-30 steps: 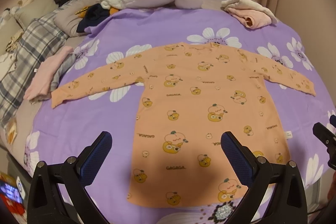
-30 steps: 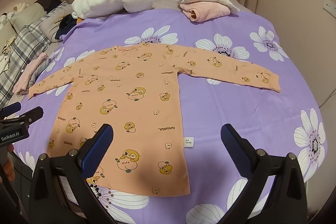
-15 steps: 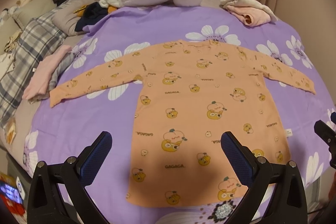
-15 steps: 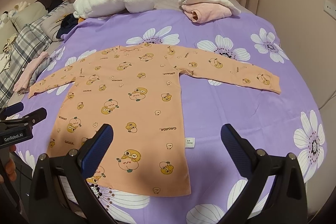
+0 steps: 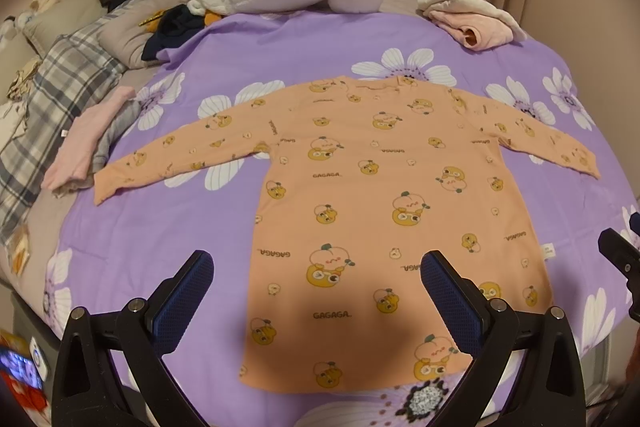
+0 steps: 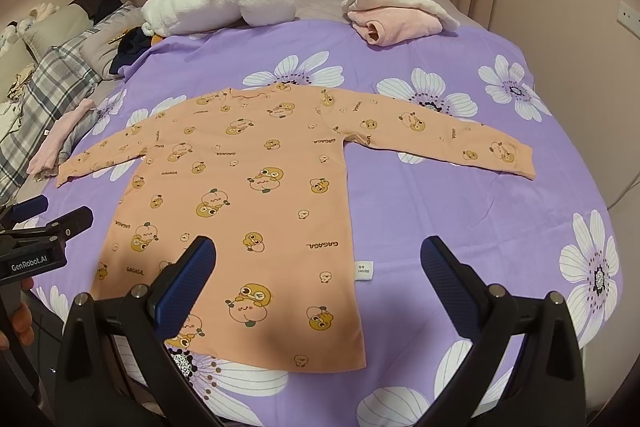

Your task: Fold small clothes

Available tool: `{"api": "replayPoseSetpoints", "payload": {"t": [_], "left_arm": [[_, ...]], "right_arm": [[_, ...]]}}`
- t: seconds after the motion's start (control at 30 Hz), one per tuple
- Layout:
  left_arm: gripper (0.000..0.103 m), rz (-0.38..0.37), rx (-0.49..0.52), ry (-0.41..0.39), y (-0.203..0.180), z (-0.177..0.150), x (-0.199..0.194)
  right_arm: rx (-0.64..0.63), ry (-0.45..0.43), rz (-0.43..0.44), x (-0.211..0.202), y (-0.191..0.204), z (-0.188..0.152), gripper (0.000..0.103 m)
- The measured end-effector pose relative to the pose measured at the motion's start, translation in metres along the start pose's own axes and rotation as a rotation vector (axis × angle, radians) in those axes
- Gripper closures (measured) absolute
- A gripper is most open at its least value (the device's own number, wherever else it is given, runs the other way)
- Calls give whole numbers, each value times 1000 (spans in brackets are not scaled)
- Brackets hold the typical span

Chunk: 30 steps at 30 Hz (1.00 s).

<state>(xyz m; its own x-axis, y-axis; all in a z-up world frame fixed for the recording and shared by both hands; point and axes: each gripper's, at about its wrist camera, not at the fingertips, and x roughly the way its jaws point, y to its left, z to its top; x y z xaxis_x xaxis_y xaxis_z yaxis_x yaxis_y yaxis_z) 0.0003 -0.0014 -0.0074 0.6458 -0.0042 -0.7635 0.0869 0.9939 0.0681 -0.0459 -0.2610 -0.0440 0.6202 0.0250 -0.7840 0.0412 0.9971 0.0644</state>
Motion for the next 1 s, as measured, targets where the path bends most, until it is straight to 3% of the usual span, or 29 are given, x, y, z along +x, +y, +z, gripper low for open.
{"api": "replayPoseSetpoints", "payload": {"t": [0.63, 1.0], "left_arm": [[1, -38, -39, -26, -2, 0, -5], [1, 4, 10, 62, -5, -4, -2]], "right_arm": [[7, -19, 10, -7, -1, -2, 0], [14, -12, 18, -8, -1, 0, 0]]}}
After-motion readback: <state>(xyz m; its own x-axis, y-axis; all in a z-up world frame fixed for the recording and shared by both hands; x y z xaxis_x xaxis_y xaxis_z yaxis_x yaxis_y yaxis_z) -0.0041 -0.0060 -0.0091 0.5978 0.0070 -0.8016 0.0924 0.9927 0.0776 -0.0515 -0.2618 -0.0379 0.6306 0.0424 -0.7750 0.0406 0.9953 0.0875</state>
